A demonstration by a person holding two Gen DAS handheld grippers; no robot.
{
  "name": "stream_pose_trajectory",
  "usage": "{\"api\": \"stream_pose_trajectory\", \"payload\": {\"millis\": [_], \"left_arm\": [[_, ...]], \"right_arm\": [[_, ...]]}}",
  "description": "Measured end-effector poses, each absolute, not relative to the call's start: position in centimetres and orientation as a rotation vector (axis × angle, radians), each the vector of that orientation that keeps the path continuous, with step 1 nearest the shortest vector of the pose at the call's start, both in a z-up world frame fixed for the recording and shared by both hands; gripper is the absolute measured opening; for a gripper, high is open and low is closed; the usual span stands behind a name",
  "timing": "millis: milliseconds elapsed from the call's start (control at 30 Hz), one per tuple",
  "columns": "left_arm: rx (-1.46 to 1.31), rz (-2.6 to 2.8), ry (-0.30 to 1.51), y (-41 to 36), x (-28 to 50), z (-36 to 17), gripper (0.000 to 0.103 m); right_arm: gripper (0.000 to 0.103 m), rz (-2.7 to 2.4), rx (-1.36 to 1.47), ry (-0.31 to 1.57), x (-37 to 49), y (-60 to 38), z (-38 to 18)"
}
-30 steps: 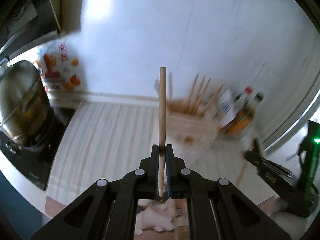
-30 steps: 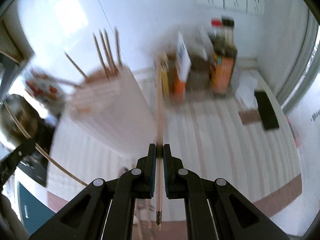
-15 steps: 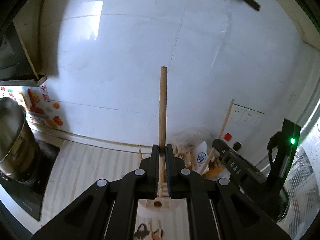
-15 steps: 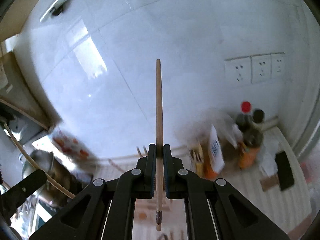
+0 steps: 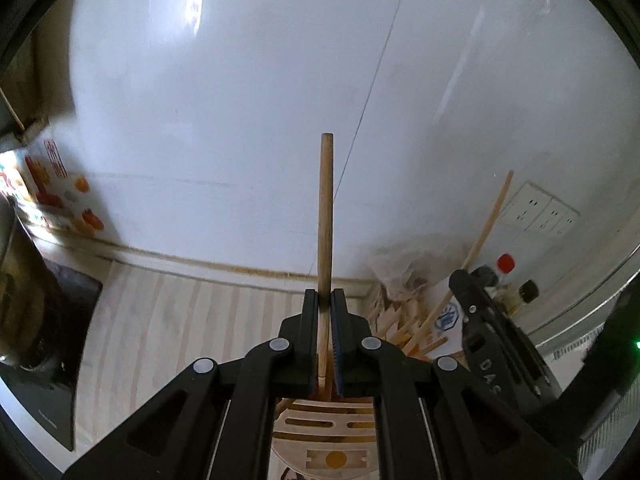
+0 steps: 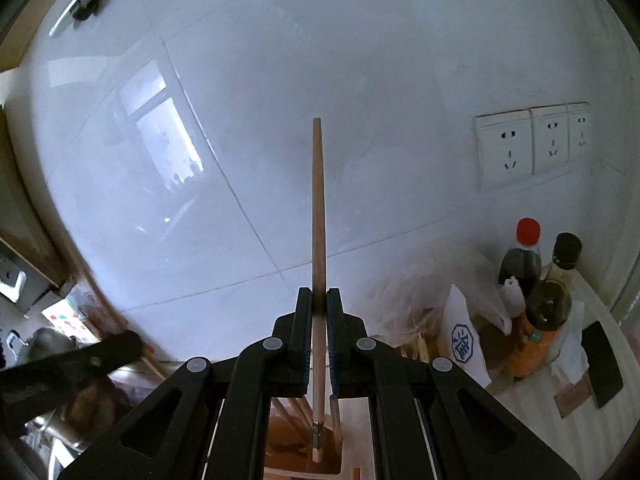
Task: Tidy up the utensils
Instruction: 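Open the left tool over the pink holder while the right tool drops its chopstick in, then lower the left tool onto a chopstick and close it while the right tool grasps another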
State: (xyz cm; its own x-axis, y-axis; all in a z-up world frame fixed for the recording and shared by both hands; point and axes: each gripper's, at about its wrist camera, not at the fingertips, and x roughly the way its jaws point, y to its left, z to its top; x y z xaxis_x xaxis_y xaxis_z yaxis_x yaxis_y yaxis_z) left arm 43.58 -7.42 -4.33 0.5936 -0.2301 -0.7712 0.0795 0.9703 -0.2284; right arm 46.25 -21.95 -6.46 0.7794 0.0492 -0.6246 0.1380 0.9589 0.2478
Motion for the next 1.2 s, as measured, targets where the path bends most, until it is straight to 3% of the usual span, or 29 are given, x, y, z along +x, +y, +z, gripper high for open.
{"api": "stream_pose_trajectory", "payload": {"millis": [267, 433, 500, 567, 700, 767, 867, 1100, 1200], "left_arm": [[-0.216, -0.204, 0.959, -7.0, 43.0, -4.8, 0.006], [-0.177, -0.156, 0.971, -6.4, 42.1, -4.0, 0.013], [-0.141, -0.133, 0.953, -6.3, 41.5, -3.6, 0.029], [-0.125, -0.106, 0.935, -5.9, 40.7, -3.1, 0.064], [-0.101, -0.072, 0.892, -5.0, 38.8, -2.2, 0.071], [-0.089, -0.054, 0.884, -4.6, 37.9, -2.1, 0.092], [-0.083, -0.040, 0.863, -4.0, 36.0, -2.4, 0.103], [-0.021, -0.006, 0.965, -3.7, 32.2, -7.9, 0.103], [0.065, 0.047, 1.058, -3.8, 30.8, -13.1, 0.103]], "right_arm": [[0.008, 0.012, 0.253, 0.758, 46.1, -21.7, -8.2], [0.008, 0.066, 0.256, 0.813, 45.5, -22.0, -8.3], [0.008, 0.085, 0.251, 0.822, 45.0, -22.1, -7.8], [0.010, 0.098, 0.249, 0.826, 44.5, -22.3, -7.3], [0.026, 0.097, 0.256, 0.816, 43.2, -23.2, -5.9], [0.034, 0.089, 0.268, 0.810, 42.3, -23.9, -5.1], [0.051, 0.059, 0.294, 0.809, 40.4, -25.2, -4.0], [0.077, -0.012, 0.307, 0.860, 35.1, -27.0, -5.0], [0.079, -0.047, 0.285, 0.926, 33.3, -27.2, -7.4]]}}
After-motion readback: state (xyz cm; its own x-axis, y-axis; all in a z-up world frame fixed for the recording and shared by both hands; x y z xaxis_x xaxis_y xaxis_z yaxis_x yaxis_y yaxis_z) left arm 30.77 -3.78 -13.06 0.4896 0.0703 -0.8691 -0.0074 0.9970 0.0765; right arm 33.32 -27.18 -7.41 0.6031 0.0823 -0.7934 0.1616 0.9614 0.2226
